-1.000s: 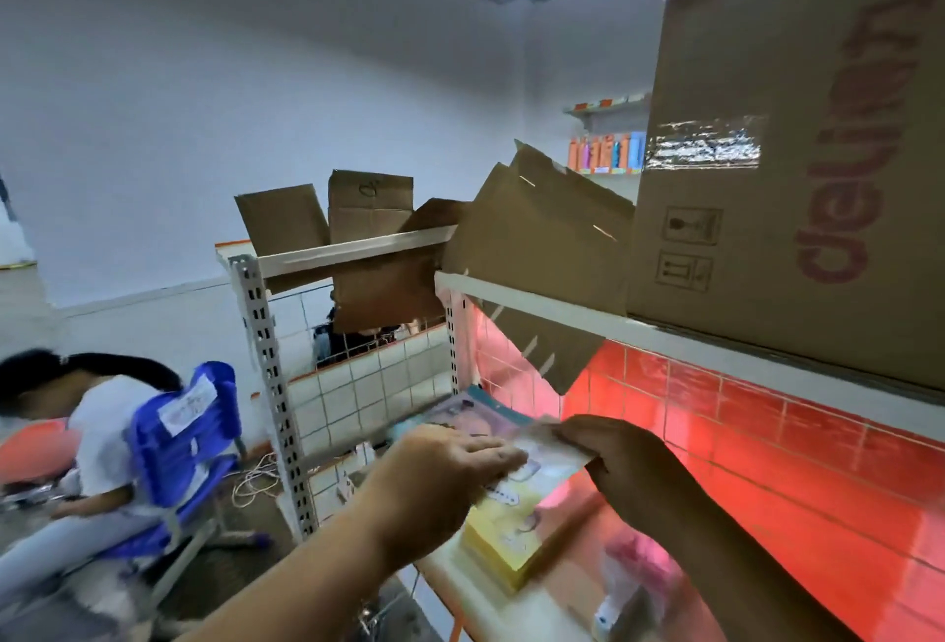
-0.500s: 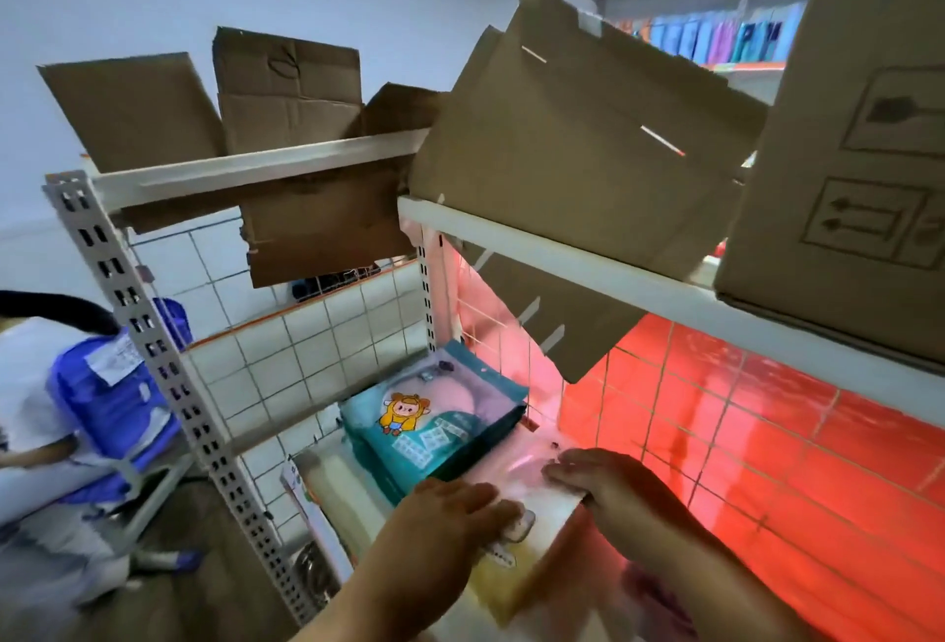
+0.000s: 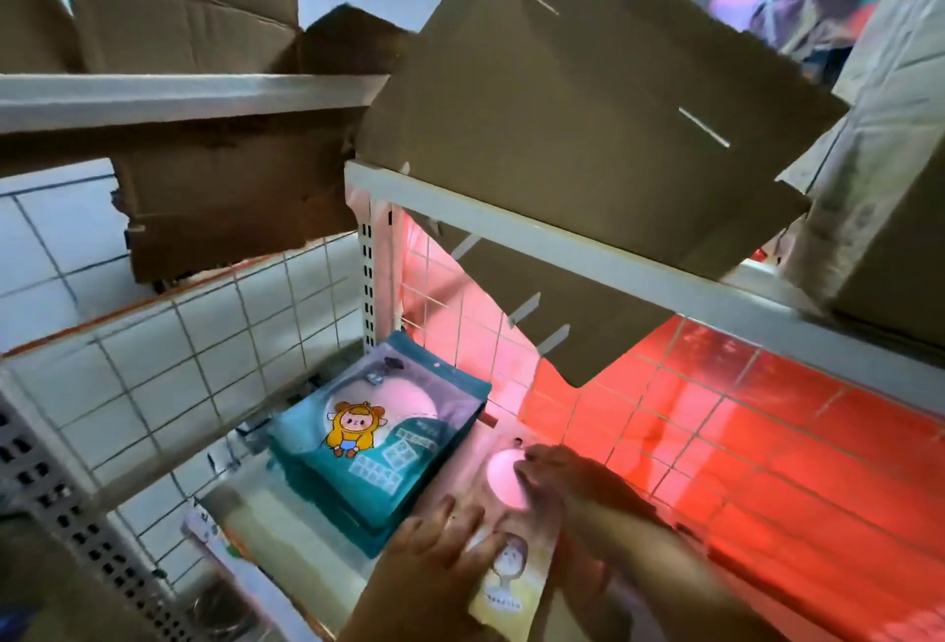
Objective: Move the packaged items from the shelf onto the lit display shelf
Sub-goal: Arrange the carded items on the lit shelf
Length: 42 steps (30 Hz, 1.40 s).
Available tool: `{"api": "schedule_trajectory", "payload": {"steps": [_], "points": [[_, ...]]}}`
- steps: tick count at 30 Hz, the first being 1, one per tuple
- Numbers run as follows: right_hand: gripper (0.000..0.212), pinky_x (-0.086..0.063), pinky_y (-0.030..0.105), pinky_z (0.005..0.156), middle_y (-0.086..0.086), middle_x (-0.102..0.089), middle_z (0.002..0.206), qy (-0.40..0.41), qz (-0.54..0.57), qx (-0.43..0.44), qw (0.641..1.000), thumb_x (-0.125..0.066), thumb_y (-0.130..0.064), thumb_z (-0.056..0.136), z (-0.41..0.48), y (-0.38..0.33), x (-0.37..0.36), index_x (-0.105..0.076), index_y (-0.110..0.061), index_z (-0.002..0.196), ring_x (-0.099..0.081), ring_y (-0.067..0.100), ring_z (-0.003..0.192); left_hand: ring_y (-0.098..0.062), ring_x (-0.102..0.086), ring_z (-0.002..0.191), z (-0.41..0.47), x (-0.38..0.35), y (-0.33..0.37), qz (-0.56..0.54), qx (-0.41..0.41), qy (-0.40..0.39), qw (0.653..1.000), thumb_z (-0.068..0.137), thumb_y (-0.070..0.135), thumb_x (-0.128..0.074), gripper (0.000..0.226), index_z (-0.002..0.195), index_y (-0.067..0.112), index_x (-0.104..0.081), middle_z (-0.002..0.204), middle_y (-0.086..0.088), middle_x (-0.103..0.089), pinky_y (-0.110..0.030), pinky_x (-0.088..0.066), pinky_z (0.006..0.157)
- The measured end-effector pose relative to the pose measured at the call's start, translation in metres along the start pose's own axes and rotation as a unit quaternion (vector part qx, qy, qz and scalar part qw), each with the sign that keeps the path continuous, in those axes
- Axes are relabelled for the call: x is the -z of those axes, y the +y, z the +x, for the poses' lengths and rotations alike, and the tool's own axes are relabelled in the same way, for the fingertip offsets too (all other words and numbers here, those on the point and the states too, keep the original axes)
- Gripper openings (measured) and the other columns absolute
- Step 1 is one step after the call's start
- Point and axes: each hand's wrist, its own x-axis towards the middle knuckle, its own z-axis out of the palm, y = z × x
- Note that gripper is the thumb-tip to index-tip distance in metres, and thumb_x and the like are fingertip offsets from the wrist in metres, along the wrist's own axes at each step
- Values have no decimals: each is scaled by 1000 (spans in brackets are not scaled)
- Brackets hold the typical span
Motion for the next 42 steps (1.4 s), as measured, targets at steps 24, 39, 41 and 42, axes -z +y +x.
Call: {"api": "schedule_trajectory", "payload": {"steps": [24, 39, 41, 42], "points": [[65, -38, 25, 101, -11, -42, 154, 49, -4, -172, 984, -72, -35, 89, -1, -7, -22, -44, -39, 147, -48, 15, 127, -11, -65, 99, 7, 22, 1, -3, -73, 47, 996, 89, 70, -43, 61, 123, 25, -66, 119, 7, -71, -39, -49, 93], [68, -37, 26, 109, -1, -42, 155, 71, -61, -172, 981, -71, -20, 88, -2, -35, -18, -44, -32, 149, -47, 22, 133, -13, -64, 94, 10, 38, -8, 10, -119, 43, 992, 101, 46, -45, 32, 117, 27, -65, 113, 4, -68, -38, -54, 86], [70, -35, 32, 114, -4, -39, 157, 81, -57, -177, 979, -74, -30, 88, -8, -46, -16, -43, -32, 150, -44, 22, 137, -9, -66, 93, 12, 46, -9, -31, -117, 53, 991, 101, 49, -45, 34, 123, 31, -64, 112, 8, -70, -35, -57, 85], [68, -36, 33, 114, -5, -40, 156, 88, -48, -180, 979, -74, -35, 88, -13, -51, -16, -44, -32, 149, -44, 21, 137, -7, -66, 95, 13, 51, -10, -50, -113, 50, 991, 100, 51, -45, 35, 126, 34, -62, 114, 11, -70, -33, -57, 86]]}}
